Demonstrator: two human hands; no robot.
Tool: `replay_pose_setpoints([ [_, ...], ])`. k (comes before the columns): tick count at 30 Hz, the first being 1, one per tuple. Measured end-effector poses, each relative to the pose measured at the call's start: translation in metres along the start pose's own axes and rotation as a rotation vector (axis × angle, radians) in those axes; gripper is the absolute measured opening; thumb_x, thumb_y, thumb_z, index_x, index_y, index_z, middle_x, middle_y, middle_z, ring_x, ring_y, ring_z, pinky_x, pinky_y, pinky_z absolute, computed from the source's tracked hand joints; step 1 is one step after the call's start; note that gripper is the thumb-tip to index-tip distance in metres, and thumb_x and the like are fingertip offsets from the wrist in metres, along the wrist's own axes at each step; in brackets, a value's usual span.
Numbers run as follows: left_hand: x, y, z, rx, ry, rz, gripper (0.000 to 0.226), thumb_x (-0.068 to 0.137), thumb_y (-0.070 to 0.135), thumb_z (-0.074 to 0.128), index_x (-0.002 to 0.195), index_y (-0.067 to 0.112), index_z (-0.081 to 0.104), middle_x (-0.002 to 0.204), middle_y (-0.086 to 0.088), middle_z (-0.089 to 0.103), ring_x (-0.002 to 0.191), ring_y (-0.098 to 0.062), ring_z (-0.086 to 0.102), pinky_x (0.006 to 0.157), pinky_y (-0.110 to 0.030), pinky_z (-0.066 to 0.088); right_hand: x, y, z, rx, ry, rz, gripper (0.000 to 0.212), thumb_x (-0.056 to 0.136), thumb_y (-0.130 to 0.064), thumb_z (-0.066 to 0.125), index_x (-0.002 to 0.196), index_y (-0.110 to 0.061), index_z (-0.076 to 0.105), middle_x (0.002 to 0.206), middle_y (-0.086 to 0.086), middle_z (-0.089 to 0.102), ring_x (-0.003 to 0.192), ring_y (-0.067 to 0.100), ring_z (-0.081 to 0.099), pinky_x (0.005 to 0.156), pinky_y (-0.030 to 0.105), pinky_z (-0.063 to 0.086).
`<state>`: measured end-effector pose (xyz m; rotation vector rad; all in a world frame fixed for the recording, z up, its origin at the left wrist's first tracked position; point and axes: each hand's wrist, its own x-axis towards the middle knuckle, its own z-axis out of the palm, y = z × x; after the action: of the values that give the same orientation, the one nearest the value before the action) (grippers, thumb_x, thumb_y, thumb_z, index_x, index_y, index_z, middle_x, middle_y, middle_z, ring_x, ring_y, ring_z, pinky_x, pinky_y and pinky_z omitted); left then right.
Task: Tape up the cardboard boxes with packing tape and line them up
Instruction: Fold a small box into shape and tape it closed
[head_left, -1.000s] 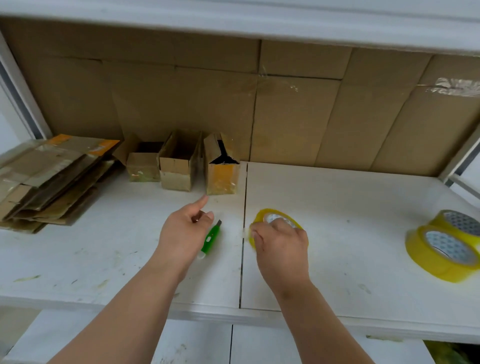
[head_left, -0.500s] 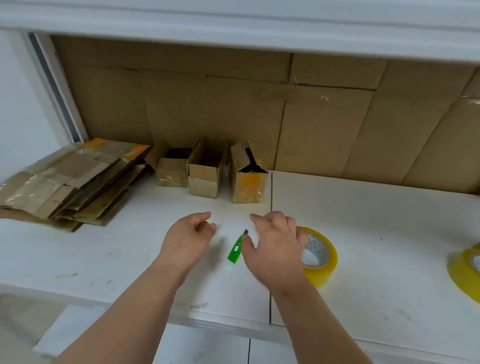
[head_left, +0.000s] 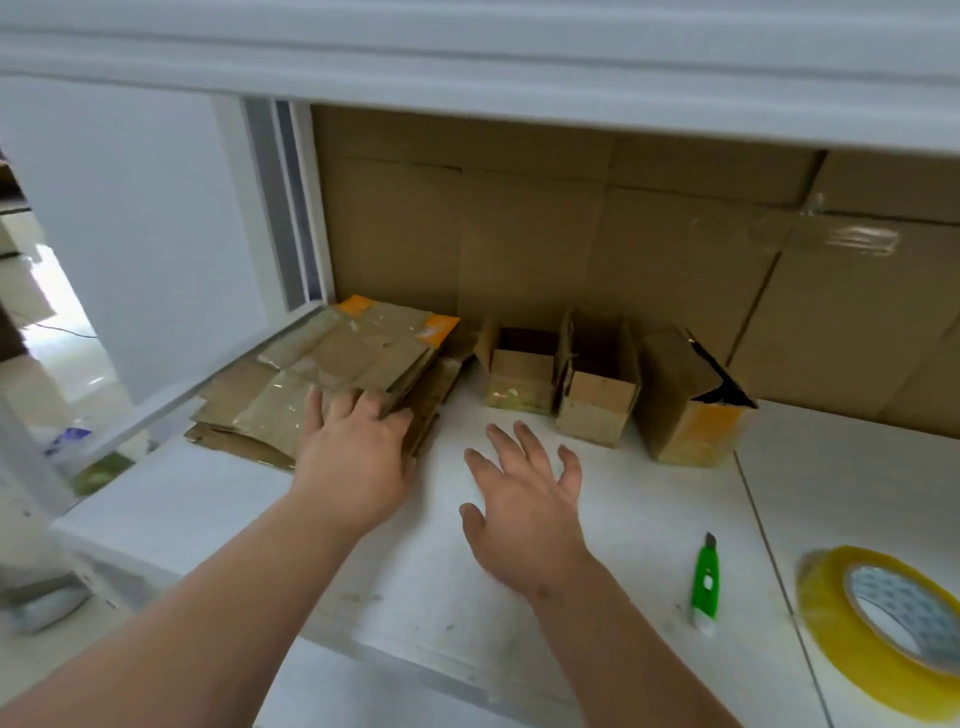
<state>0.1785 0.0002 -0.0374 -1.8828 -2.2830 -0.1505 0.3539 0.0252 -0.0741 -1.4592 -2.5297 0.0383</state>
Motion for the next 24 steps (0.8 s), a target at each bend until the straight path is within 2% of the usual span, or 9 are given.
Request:
replay_pose_setpoints([
  [4, 0.015, -0.056, 0.017, 0.051, -0.029, -0.022, 0.065, 0.092, 0.053, 0.051, 0.150, 0.039, 0.027, 0.157, -0.001, 0.026, 0.147, -0.031, 0.013, 0.120, -0.058, -0.003, 0.031, -0.041, 0.011, -0.008, -0.015, -0.001, 0.057, 0.097, -0.041, 0.045, 0.151, -0.031, 0.030, 0.165, -0.003, 0.006, 0.152, 0.020, -0.008, 0.116, 0.057, -0.008],
  [6, 0.018, -0.076, 0.026, 0.009, -0.033, -0.019, 0.074, 0.091, 0.051, 0.052, 0.154, 0.036, 0.015, 0.159, 0.000, 0.024, 0.148, -0.030, 0.014, 0.120, -0.059, 0.001, 0.045, -0.057, 0.016, -0.003, -0.009, -0.006, 0.056, 0.096, -0.038, 0.046, 0.150, -0.030, 0.032, 0.165, -0.003, 0.007, 0.152, 0.020, -0.007, 0.116, 0.057, -0.008],
  [8, 0.020, -0.093, 0.033, -0.070, -0.019, 0.004, 0.072, 0.095, 0.040, 0.047, 0.155, 0.034, 0.009, 0.160, 0.002, 0.024, 0.148, -0.027, 0.018, 0.121, -0.055, 0.011, 0.058, -0.071, 0.020, 0.000, -0.009, -0.010, 0.058, 0.094, -0.038, 0.047, 0.149, -0.030, 0.032, 0.165, -0.003, 0.008, 0.152, 0.020, -0.006, 0.116, 0.057, -0.008],
  [11, 0.021, -0.111, 0.038, -0.190, 0.022, 0.024, 0.061, 0.100, 0.032, 0.039, 0.156, 0.032, 0.014, 0.160, 0.005, 0.025, 0.147, -0.021, 0.022, 0.116, -0.041, 0.028, 0.073, -0.089, 0.026, 0.003, -0.012, -0.005, 0.059, 0.094, -0.038, 0.048, 0.150, -0.031, 0.030, 0.164, -0.003, 0.010, 0.152, 0.021, -0.005, 0.116, 0.056, -0.007],
  [14, 0.024, -0.123, 0.037, -0.260, 0.047, 0.008, 0.053, 0.103, 0.032, 0.035, 0.155, 0.029, 0.025, 0.158, 0.007, 0.032, 0.145, -0.018, 0.028, 0.111, -0.035, 0.035, 0.082, -0.102, 0.030, 0.017, -0.010, 0.017, 0.059, 0.094, -0.039, 0.048, 0.150, -0.032, 0.029, 0.161, -0.004, 0.016, 0.151, 0.022, 0.000, 0.117, 0.056, -0.005],
  [15, 0.026, -0.127, 0.035, -0.293, 0.054, -0.013, 0.050, 0.104, 0.031, 0.033, 0.154, 0.028, 0.030, 0.154, 0.006, 0.041, 0.141, -0.018, 0.036, 0.106, -0.035, 0.039, 0.085, -0.105, 0.031, 0.021, -0.007, 0.028, 0.059, 0.094, -0.040, 0.048, 0.149, -0.032, 0.030, 0.159, -0.004, 0.019, 0.150, 0.022, 0.002, 0.117, 0.056, -0.004],
  [17, 0.029, -0.134, 0.027, -0.374, 0.087, -0.077, 0.046, 0.104, 0.027, 0.033, 0.149, 0.028, 0.040, 0.133, -0.001, 0.060, 0.119, -0.025, 0.057, 0.090, -0.038, 0.049, 0.089, -0.110, 0.034, 0.036, -0.009, 0.060, 0.059, 0.094, -0.042, 0.048, 0.149, -0.033, 0.029, 0.157, -0.005, 0.020, 0.148, 0.021, 0.006, 0.117, 0.055, -0.004],
  [19, 0.030, -0.140, 0.017, -0.441, 0.162, -0.140, 0.044, 0.102, 0.021, 0.037, 0.144, 0.029, 0.047, 0.117, -0.008, 0.068, 0.102, -0.032, 0.063, 0.079, -0.041, 0.052, 0.091, -0.113, 0.036, 0.055, -0.014, 0.093, 0.059, 0.094, -0.044, 0.047, 0.150, -0.034, 0.028, 0.158, -0.006, 0.021, 0.147, 0.020, 0.009, 0.117, 0.054, -0.002],
  [24, 0.028, -0.140, -0.014, -0.625, 0.436, -0.161, 0.042, 0.101, 0.019, 0.042, 0.140, 0.029, 0.053, 0.121, -0.009, 0.067, 0.103, -0.034, 0.062, 0.083, -0.044, 0.051, 0.089, -0.118, 0.032, 0.232, 0.114, 0.197, 0.056, 0.095, -0.045, 0.049, 0.148, -0.036, 0.032, 0.154, -0.009, 0.031, 0.144, 0.017, 0.021, 0.117, 0.048, 0.009],
])
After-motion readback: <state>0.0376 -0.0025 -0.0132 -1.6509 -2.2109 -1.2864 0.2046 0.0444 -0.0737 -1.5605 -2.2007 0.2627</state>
